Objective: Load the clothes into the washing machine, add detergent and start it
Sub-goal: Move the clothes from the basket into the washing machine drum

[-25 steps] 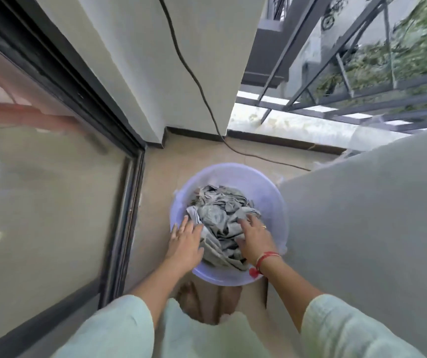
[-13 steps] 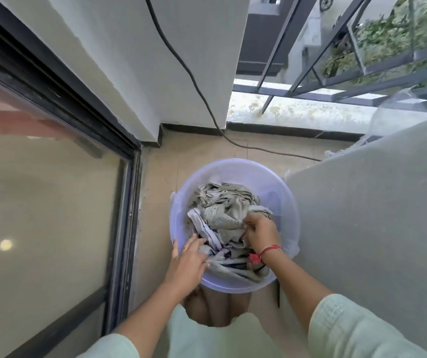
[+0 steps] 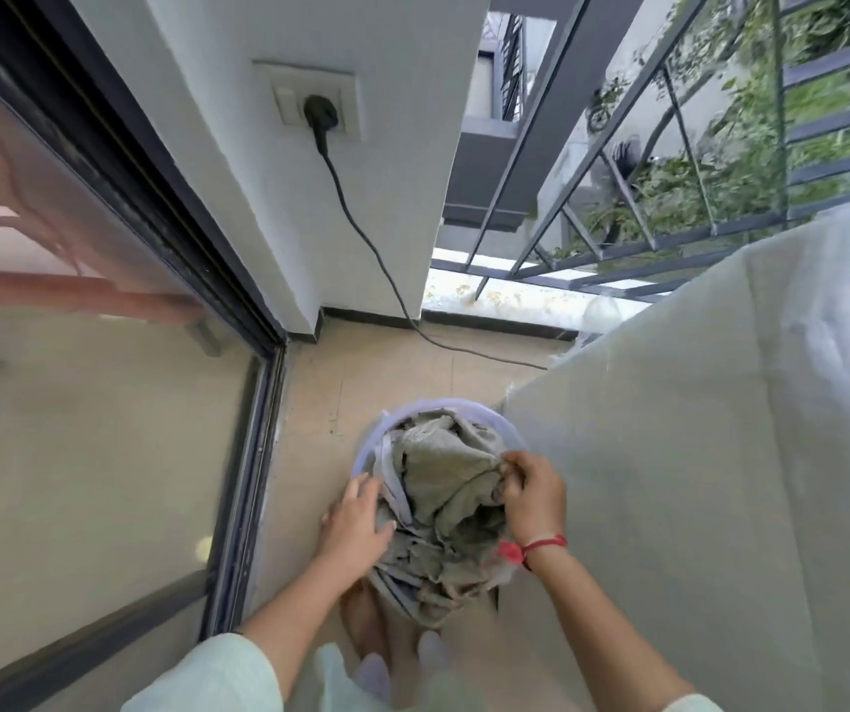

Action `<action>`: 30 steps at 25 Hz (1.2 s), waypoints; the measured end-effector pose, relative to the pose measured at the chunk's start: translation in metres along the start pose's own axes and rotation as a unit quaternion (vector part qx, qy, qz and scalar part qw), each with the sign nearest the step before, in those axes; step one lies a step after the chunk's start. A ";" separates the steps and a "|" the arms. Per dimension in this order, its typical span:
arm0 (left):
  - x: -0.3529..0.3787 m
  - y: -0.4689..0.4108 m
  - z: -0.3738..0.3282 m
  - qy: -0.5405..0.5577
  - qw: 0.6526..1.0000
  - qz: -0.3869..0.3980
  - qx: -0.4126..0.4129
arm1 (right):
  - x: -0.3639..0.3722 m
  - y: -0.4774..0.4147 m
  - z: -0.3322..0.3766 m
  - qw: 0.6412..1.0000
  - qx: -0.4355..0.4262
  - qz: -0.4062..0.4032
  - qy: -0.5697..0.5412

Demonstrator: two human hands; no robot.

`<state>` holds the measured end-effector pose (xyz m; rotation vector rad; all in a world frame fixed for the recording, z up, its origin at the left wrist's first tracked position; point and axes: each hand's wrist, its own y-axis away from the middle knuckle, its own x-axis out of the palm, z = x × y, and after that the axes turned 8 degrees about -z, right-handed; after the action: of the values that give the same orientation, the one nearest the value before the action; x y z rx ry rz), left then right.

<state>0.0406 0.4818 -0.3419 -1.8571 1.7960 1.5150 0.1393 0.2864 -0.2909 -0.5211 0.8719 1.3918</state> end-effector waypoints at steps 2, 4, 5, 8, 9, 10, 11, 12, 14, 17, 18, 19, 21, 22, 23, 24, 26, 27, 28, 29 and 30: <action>-0.005 -0.001 -0.006 -0.012 1.000 -0.005 -0.014 | -0.011 0.000 0.003 1.000 -0.016 0.005 0.003; -0.001 -0.007 -0.003 -0.036 0.999 0.003 -0.027 | -0.005 -0.003 0.001 0.998 -0.045 0.039 0.011; 0.004 -0.010 0.001 -0.048 0.998 0.015 -0.033 | 0.001 -0.004 -0.002 0.997 -0.057 0.051 0.016; 0.030 -0.018 0.021 -0.070 0.995 0.045 -0.063 | 0.029 -0.004 -0.021 0.994 -0.085 0.062 0.015; 0.040 -0.022 0.028 -0.068 0.993 0.046 -0.082 | 0.038 -0.003 -0.029 0.993 -0.091 0.070 0.012; 0.051 -0.026 0.034 -0.062 0.992 0.043 -0.101 | 0.046 -0.001 -0.037 0.993 -0.091 0.076 0.009; 0.065 -0.032 0.040 -0.048 0.991 0.035 -0.120 | 0.055 0.000 -0.047 0.993 -0.087 0.081 0.008; 0.078 -0.039 0.044 -0.023 0.989 0.021 -0.143 | 0.063 0.001 -0.056 0.993 -0.082 0.082 0.008; 0.102 -0.053 0.047 0.054 0.977 -0.014 -0.205 | 0.073 0.000 -0.075 0.996 -0.069 0.064 0.004; 0.133 -0.070 0.046 0.152 0.949 -0.021 -0.275 | 0.080 0.000 -0.105 0.996 -0.042 0.074 0.041; 0.141 -0.071 0.045 0.167 0.944 -0.030 -0.283 | 0.081 0.002 -0.114 0.993 -0.040 0.098 0.058; 0.146 -0.072 0.045 0.167 0.943 -0.047 -0.285 | 0.083 0.007 -0.122 0.989 -0.046 0.124 0.071; 0.151 -0.068 0.044 0.152 0.945 -0.075 -0.281 | 0.085 0.017 -0.130 0.978 -0.074 0.157 0.112; 0.149 -0.065 0.045 0.147 0.946 -0.082 -0.277 | 0.086 0.020 -0.130 0.974 -0.079 0.165 0.136; 0.146 -0.061 0.046 0.138 0.948 -0.088 -0.272 | 0.089 0.022 -0.132 0.970 -0.074 0.172 0.157; 0.142 -0.057 0.050 0.121 0.952 -0.094 -0.264 | 0.092 0.024 -0.132 0.967 -0.063 0.182 0.168; 0.129 -0.048 0.065 0.067 0.962 -0.095 -0.247 | 0.097 0.027 -0.129 0.958 -0.040 0.225 0.170; 0.123 -0.046 0.076 0.040 0.965 -0.093 -0.243 | 0.101 0.028 -0.126 0.947 -0.037 0.260 0.185; 0.119 -0.046 0.089 0.021 0.965 -0.089 -0.245 | 0.105 0.028 -0.122 0.927 -0.046 0.305 0.214; 0.117 -0.046 0.100 0.011 0.964 -0.085 -0.250 | 0.106 0.029 -0.112 0.903 -0.056 0.349 0.244; 0.117 -0.046 0.111 0.007 0.963 -0.081 -0.258 | 0.105 0.028 -0.101 0.888 -0.059 0.381 0.249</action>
<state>-0.0081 0.4931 -0.5022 -2.1665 1.2867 2.0468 0.0852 0.2779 -0.4290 -0.6823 1.5203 2.0801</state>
